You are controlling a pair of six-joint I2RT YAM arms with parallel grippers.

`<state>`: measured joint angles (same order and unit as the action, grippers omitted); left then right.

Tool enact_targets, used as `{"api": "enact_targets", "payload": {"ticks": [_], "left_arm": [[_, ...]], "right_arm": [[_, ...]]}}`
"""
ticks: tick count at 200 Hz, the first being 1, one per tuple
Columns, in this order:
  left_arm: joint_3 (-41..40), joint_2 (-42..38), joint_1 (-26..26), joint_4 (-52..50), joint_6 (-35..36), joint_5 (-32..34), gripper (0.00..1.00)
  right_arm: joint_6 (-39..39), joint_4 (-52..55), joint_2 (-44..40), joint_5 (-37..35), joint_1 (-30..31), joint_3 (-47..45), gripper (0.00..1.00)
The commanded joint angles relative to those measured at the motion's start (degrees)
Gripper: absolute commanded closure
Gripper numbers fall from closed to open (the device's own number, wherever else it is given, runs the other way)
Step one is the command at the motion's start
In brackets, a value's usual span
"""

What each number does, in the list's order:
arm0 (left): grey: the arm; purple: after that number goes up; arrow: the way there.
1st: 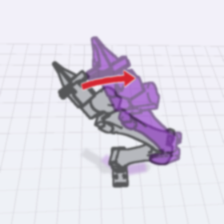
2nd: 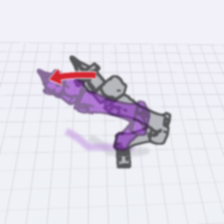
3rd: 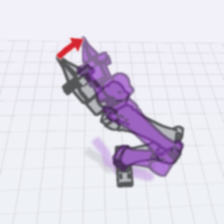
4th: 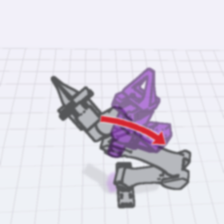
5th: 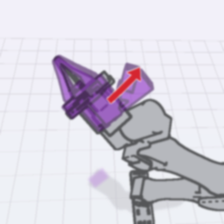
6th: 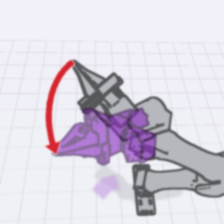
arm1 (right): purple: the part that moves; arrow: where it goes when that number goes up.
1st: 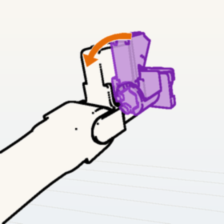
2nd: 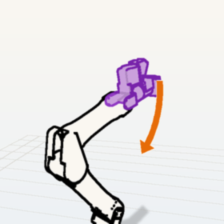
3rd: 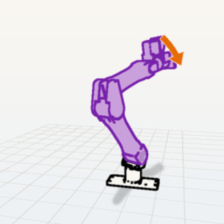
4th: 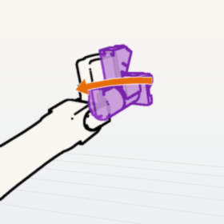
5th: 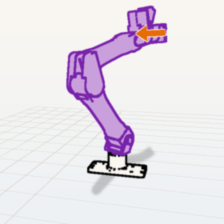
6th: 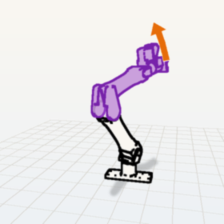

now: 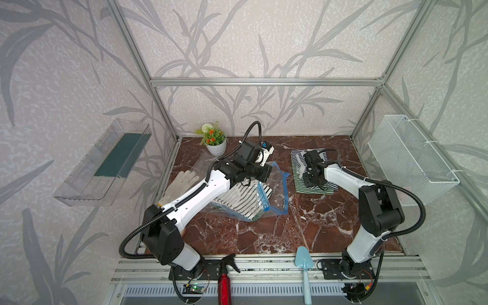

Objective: Take the tank top out of the vacuum bag
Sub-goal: Place the tank top on the tank top.

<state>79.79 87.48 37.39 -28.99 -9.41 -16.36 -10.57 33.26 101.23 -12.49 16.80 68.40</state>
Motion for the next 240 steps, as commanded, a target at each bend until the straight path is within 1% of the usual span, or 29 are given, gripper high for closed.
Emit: {"api": "enact_targets", "payload": {"ticks": [1,43,75,89,107,113,153,168,200,220,240], "left_arm": [[1.3,-0.3,0.2,-0.1,1.1,0.1,1.00],[1.2,-0.5,0.2,-0.1,1.2,0.4,1.00],[1.5,-0.3,0.2,-0.4,1.2,0.2,1.00],[1.1,-0.6,0.2,-0.2,1.3,0.4,1.00],[1.2,-0.5,0.2,-0.3,1.3,0.6,1.00],[1.4,-0.4,0.2,-0.4,1.3,0.3,1.00],[1.4,-0.1,0.2,-0.4,1.2,0.0,1.00],[1.3,-0.3,0.3,-0.1,1.0,-0.2,1.00],[1.5,-0.1,0.3,-0.4,1.2,-0.1,1.00],[1.1,-0.3,0.3,-0.1,1.2,0.2,1.00],[1.5,-0.1,0.3,-0.4,1.2,-0.1,1.00]], "right_arm": [[0.6,0.2,-0.9,3.1,-1.6,-1.8,0.45],[1.0,-1.0,0.7,9.3,-3.6,-3.0,0.39],[0.8,-0.4,2.5,9.9,-4.0,-2.6,0.39],[0.4,-0.6,2.8,9.7,-4.2,-2.8,0.45],[0.1,-0.8,3.2,10.3,-4.7,-2.7,0.58],[0.0,-0.7,3.4,10.5,-4.9,-2.6,0.61],[0.2,-0.2,4.1,11.7,-5.6,-1.9,0.62],[0.2,-0.1,4.5,12.0,-5.7,-1.7,0.63],[-0.1,1.2,6.3,12.5,-6.3,-0.6,0.70],[-0.1,1.5,6.7,12.9,-6.3,-0.2,0.79],[0.2,1.9,6.3,13.6,-6.4,0.1,0.84]]}}
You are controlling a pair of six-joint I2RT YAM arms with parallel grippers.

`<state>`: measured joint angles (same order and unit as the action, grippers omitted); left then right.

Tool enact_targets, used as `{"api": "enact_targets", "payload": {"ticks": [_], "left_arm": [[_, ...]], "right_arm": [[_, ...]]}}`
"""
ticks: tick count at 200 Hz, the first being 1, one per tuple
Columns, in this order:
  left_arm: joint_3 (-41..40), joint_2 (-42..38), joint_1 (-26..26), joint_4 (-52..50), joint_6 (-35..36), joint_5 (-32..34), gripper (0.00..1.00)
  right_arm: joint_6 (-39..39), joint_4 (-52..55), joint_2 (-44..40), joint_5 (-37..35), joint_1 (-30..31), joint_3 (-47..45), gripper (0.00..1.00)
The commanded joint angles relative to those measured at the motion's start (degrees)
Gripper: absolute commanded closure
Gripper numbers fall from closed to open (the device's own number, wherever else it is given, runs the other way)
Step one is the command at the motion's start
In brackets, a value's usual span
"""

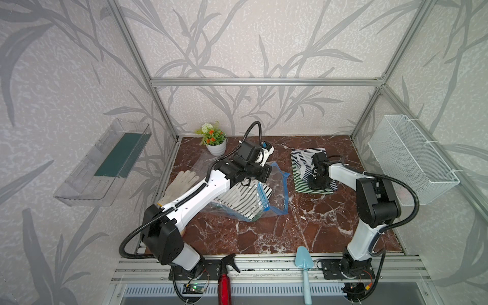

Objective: Take the tank top out of the vacuum bag
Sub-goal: Place the tank top on the tank top.

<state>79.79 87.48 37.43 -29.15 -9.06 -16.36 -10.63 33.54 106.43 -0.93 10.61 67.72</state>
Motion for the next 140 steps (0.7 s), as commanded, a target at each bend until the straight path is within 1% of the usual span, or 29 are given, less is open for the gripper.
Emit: {"api": "enact_targets", "payload": {"ticks": [1,15,34,75,94,118,140], "left_arm": [[1.5,-0.1,0.2,-0.2,0.8,-0.2,1.00],[1.3,-0.1,0.3,-0.1,0.8,-0.1,1.00],[1.2,-0.2,0.2,-0.2,0.9,0.4,1.00],[1.0,-0.6,0.3,0.2,0.9,0.2,1.00],[1.6,-0.3,0.3,-0.3,0.5,-0.7,1.00],[1.1,-0.6,0.4,0.1,0.6,0.0,1.00],[1.5,-0.6,0.4,-0.1,0.5,-0.4,1.00]], "right_arm": [[0.3,1.6,1.1,2.1,-0.2,0.7,0.85],[0.3,1.6,0.9,2.4,-0.2,0.8,0.90],[0.3,2.4,0.6,2.9,-0.2,1.7,1.00],[0.6,5.1,-1.0,3.4,-0.3,4.6,1.00],[0.6,6.3,-3.0,4.9,-0.3,5.6,1.00],[0.6,7.4,-5.4,7.8,-0.3,6.5,1.00],[0.2,7.4,-7.1,12.3,-0.3,6.7,1.00]]}}
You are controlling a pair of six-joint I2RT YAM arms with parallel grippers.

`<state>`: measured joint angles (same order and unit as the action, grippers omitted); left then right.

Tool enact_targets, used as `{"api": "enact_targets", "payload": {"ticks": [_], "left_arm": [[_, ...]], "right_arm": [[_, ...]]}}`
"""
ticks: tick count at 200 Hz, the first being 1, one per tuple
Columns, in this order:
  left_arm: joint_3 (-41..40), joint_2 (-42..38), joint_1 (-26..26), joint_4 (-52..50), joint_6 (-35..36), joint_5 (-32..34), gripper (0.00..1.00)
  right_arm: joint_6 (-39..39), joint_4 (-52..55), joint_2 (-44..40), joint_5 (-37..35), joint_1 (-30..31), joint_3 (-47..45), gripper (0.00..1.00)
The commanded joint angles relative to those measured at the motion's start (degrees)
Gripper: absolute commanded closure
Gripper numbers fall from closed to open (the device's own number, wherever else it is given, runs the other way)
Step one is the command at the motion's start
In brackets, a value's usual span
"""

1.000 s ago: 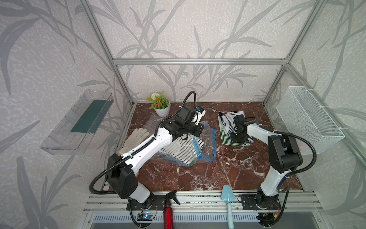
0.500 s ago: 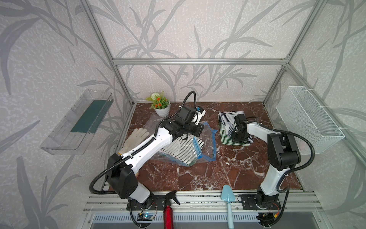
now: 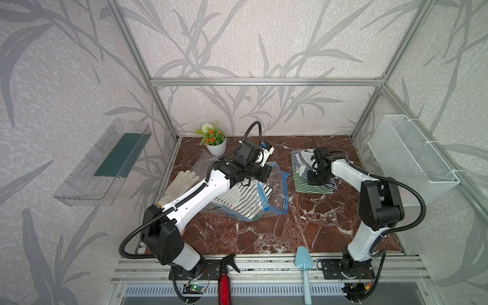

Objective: Take the tank top out of the vacuum bag
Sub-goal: Place the tank top on the tank top.

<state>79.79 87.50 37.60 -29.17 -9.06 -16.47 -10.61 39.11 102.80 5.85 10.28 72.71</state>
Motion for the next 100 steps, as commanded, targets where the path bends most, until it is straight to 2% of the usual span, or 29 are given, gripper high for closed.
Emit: {"api": "enact_targets", "payload": {"ticks": [1,60,100], "left_arm": [[1.4,-0.6,0.2,-0.1,0.5,-0.3,1.00],[1.3,-0.8,0.3,-0.1,0.7,0.0,1.00],[1.2,-0.8,0.2,0.0,0.7,0.0,1.00]], "right_arm": [[0.1,1.9,-3.6,5.7,0.1,1.7,1.00],[-2.1,-1.3,-6.5,16.1,0.1,0.8,1.00],[-3.4,-3.6,-5.3,17.0,1.0,-1.5,1.00]]}}
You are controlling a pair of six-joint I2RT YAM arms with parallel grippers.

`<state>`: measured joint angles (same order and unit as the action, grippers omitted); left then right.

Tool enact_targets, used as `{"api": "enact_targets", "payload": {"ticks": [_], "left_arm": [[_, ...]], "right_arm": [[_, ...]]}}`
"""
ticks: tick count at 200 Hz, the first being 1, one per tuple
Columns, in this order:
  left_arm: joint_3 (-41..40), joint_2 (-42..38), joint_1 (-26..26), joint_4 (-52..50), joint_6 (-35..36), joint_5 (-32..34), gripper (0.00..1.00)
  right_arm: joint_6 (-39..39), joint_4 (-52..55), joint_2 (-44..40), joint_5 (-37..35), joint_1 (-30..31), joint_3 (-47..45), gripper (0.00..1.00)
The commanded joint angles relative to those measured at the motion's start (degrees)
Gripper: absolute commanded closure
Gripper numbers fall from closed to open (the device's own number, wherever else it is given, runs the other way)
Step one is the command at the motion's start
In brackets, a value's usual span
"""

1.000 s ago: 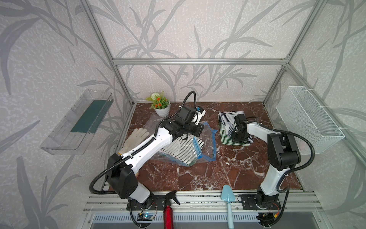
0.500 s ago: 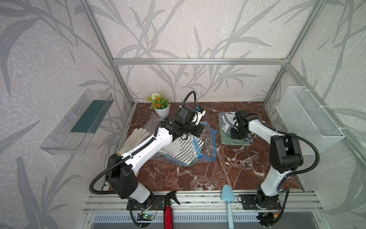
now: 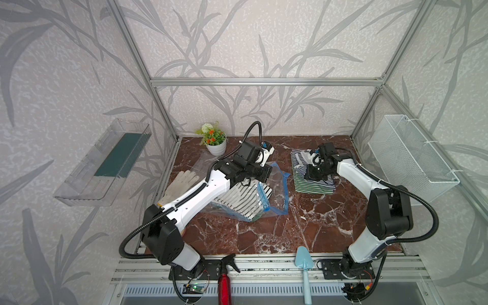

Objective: Take the tank top out of the vacuum bag
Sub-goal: Place the tank top on the tank top.

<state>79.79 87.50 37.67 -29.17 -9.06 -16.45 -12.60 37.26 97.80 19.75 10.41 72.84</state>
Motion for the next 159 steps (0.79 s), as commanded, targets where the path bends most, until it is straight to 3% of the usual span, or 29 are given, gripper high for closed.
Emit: {"api": "enact_targets", "payload": {"ticks": [1,25,57,73,93,119,159], "left_arm": [[1.2,-0.8,0.2,0.0,0.7,0.1,1.00],[1.6,-0.3,0.2,-0.4,0.6,-0.5,1.00],[1.3,-0.4,0.2,-0.2,0.9,0.3,1.00],[1.6,-0.3,0.2,-0.3,0.8,-0.3,1.00],[1.4,-0.1,0.2,-0.2,0.9,0.2,1.00],[1.9,0.2,0.3,-0.5,0.8,-0.4,1.00],[1.9,0.3,0.3,-0.7,0.9,-0.1,1.00]], "right_arm": [[-1.5,-1.9,-0.3,3.1,0.8,-1.8,1.00],[-2.0,-3.8,1.3,2.7,1.6,-3.6,1.00],[-1.4,-3.0,2.7,1.3,2.6,-3.9,0.66],[-1.4,-3.5,1.7,1.5,2.9,-4.5,0.60],[-1.8,-4.1,0.3,1.4,2.9,-5.2,0.60],[-3.9,-4.0,-2.9,-4.7,2.1,-6.3,0.64],[-8.7,-4.7,-3.9,-7.9,-4.2,-9.4,0.69]]}}
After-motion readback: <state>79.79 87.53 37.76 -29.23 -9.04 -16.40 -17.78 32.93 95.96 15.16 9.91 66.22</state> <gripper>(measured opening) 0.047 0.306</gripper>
